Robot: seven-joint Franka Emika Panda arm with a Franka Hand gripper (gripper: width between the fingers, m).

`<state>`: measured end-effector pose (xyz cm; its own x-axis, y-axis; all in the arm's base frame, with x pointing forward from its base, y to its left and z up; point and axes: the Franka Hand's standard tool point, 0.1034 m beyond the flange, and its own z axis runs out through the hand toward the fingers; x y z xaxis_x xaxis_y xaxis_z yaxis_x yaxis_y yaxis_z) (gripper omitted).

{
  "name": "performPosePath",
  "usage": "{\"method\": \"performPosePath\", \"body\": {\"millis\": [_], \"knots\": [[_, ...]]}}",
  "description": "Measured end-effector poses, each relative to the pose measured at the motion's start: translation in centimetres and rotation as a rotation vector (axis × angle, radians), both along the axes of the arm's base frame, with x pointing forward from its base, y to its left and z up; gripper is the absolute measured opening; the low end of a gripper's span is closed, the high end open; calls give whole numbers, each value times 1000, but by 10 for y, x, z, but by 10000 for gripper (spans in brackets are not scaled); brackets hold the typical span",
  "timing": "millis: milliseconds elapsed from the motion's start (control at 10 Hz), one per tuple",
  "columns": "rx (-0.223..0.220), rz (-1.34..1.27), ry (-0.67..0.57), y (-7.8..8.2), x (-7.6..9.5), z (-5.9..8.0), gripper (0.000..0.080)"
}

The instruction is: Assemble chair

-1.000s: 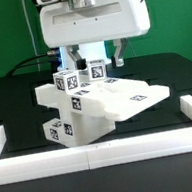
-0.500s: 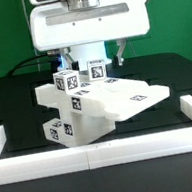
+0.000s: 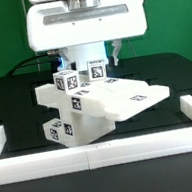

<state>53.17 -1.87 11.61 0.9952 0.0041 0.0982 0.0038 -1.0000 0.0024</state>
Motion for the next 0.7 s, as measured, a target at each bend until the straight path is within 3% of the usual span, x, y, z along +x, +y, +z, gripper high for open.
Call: {"method": "performPosePath", "body": {"millis": [100, 200, 300, 700], "knots": [[1, -6, 0, 0, 0, 0, 386], [3, -31, 0, 0, 0, 0, 386], [5, -40, 0, 0, 0, 0, 286], [39, -378, -1, 1, 0, 0, 286]]}}
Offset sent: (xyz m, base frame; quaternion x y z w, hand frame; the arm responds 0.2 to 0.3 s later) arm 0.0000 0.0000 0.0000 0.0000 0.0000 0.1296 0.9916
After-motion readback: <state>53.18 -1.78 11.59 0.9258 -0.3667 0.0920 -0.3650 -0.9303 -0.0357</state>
